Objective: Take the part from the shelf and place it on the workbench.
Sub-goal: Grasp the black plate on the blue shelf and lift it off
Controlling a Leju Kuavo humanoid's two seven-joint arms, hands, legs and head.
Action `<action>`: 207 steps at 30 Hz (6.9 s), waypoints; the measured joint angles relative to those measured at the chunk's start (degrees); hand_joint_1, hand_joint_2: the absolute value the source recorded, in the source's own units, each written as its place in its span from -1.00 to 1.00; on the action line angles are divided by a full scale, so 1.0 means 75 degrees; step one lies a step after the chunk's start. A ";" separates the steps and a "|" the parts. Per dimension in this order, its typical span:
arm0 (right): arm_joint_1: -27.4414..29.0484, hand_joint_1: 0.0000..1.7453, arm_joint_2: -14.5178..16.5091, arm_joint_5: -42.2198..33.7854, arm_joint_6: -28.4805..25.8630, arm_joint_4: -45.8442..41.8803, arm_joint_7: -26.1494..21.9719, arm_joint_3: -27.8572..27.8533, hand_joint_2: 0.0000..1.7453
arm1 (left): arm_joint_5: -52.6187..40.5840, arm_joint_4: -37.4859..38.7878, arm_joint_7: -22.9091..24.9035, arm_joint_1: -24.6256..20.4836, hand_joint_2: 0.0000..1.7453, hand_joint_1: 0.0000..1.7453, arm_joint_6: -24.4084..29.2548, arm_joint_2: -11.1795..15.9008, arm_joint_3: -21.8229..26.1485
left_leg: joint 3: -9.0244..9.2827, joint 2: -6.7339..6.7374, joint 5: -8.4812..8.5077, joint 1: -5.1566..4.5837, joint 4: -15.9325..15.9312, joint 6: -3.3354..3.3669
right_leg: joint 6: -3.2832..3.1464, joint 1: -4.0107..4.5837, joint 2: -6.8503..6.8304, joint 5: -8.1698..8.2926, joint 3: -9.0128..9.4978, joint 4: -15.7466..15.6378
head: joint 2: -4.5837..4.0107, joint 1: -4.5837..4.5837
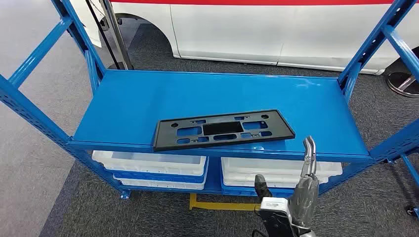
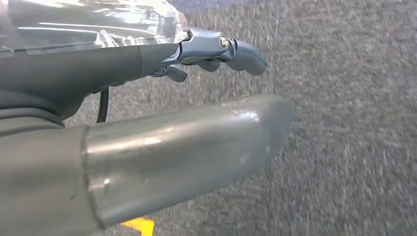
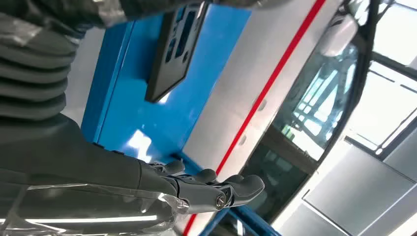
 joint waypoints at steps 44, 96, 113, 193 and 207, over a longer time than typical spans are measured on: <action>-0.3421 -1.00 -0.2241 0.4652 -0.0076 0.2593 0.5288 0.3087 1.00 | -0.1181 0.0003 -0.0133 -0.0425 -1.00 -1.00 -0.0369 0.0759 0.0170 | 0.0865 0.0023 0.1208 0.0077 -0.2129 0.0387 | 0.0515 -0.0049 0.0060 -0.0591 -0.0565 0.1116 | 0.0000 -0.0006; -0.2325 -1.00 -0.0231 0.4653 -0.0086 0.4185 0.2365 0.1192 1.00 | -0.1322 0.0041 0.0115 -0.0452 -1.00 -1.00 -0.0634 0.0559 0.0179 | 0.0429 0.0016 0.0889 0.0098 -0.1119 -0.0121 | 0.0092 -0.0007 0.0066 -0.0095 0.0069 0.0066 | 0.0000 -0.0014; -0.2437 -1.00 -0.0198 0.4653 -0.0086 0.4558 0.2317 0.1049 1.00 | -0.1494 0.0044 0.0195 -0.0490 -1.00 -1.00 -0.0572 0.0545 0.0176 | 0.0979 -0.0016 0.1004 0.0017 -0.2064 0.0316 | 0.0289 0.0041 0.0063 0.0047 -0.0509 0.0656 | 0.0000 -0.0001; -0.1979 1.00 0.0109 -0.2744 0.1922 0.2013 -0.1563 -0.0435 1.00 | -0.1268 0.0047 -0.0067 -0.0360 -1.00 -1.00 -0.0356 0.0371 0.0498 | 0.0770 0.0008 0.1067 0.0037 -0.1934 0.0149 | 0.0320 0.0061 0.0103 -0.0163 -0.0172 0.0346 | 0.0000 0.0010; -0.1329 1.00 0.0153 -0.4344 0.2245 0.0141 -0.1917 -0.0424 1.00 | -0.1249 0.0047 -0.0050 -0.0364 -1.00 -1.00 -0.0365 0.0167 0.0757 | 0.0788 -0.0005 0.1099 0.0020 -0.2009 0.0247 | 0.0295 0.0081 0.0099 -0.0148 -0.0196 0.0332 | 0.0000 0.0015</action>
